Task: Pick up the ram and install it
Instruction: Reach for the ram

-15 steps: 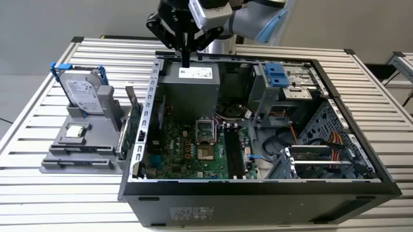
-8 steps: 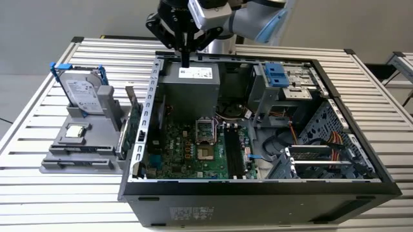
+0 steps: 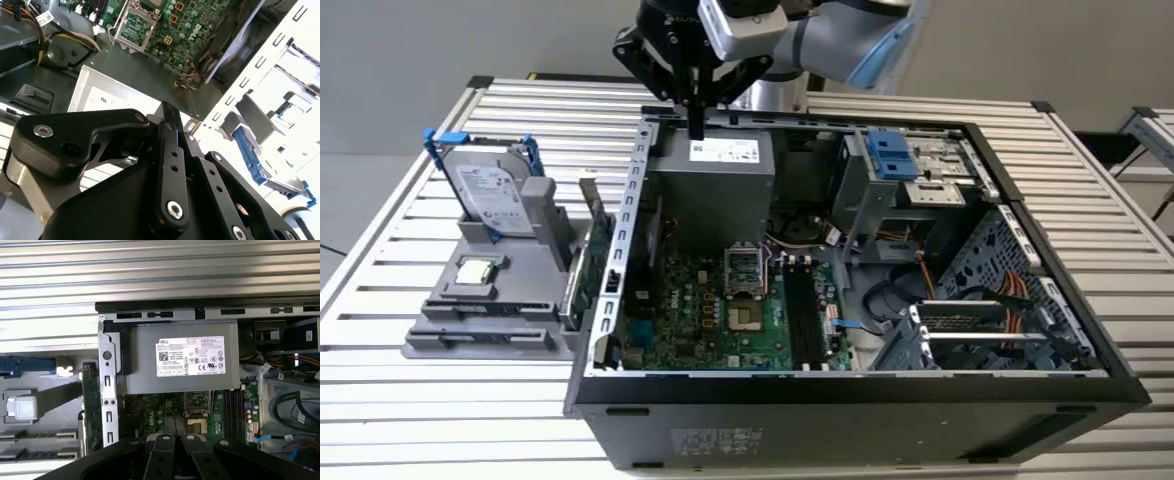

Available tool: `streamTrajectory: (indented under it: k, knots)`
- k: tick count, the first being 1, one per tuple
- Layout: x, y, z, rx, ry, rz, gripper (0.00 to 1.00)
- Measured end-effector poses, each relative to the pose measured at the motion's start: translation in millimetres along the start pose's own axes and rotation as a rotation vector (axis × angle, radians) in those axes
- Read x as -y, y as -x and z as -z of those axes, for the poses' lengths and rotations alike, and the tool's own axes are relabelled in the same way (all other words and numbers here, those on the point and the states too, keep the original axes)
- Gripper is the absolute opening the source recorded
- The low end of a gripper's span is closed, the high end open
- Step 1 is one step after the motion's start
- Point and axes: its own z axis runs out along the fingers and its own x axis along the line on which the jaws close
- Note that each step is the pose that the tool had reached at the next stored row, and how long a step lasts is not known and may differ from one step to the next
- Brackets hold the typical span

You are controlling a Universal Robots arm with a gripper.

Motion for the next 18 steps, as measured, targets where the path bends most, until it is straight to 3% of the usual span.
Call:
streamTrajectory:
  k: [18]
  knots:
    - [1.0,-18.8,0.3,0.0000,0.0001,0.001,0.00]
